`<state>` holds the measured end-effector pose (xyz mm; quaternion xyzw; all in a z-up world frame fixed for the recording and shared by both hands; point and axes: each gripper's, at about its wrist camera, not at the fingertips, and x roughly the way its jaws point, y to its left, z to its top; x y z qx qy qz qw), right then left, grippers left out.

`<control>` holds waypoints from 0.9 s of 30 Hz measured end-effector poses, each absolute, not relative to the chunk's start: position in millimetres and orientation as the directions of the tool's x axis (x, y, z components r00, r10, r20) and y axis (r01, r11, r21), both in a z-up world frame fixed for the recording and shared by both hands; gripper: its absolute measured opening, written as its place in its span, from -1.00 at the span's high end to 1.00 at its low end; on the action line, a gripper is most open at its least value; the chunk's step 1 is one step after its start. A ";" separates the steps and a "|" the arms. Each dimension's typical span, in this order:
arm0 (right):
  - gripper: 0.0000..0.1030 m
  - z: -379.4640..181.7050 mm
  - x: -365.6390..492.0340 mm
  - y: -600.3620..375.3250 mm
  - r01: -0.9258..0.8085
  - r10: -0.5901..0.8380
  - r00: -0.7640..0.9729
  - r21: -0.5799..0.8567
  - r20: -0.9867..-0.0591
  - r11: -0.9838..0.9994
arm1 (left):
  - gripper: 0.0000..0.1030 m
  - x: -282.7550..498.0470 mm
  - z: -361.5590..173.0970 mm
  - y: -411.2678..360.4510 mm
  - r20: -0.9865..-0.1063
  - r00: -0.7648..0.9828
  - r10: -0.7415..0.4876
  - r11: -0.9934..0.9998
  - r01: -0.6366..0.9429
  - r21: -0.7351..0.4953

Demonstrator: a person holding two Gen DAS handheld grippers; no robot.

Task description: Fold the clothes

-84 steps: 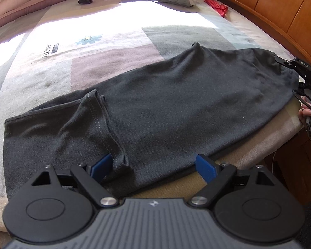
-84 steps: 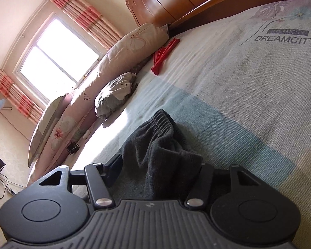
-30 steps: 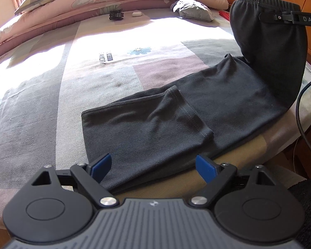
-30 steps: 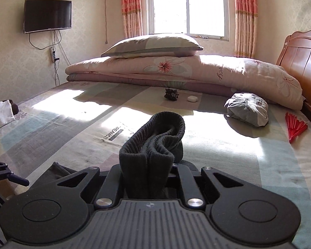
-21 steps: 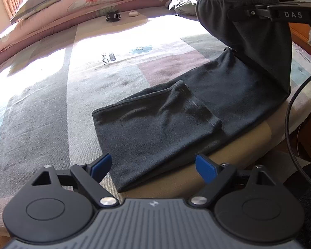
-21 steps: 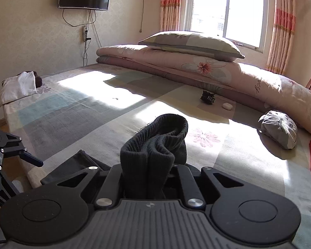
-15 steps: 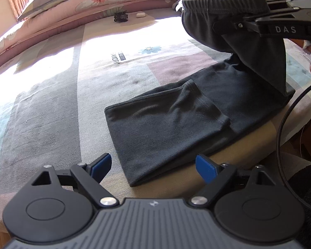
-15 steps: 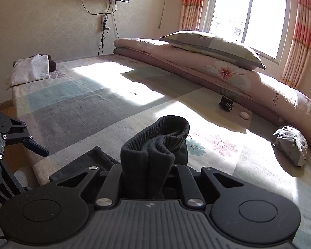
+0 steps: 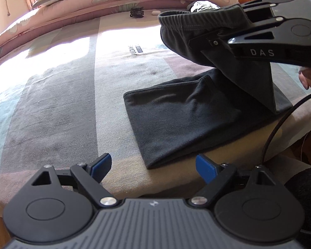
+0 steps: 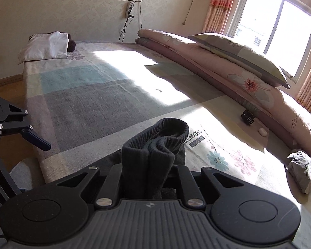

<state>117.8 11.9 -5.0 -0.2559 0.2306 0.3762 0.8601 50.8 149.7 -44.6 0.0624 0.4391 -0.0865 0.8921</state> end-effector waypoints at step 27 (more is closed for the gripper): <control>-0.56 -51.8 120.9 40.8 -0.927 0.651 0.272 -0.010 -0.708 0.376 | -0.71 36.7 -39.5 167.6 -0.804 0.590 -0.074 0.993 0.119 -0.004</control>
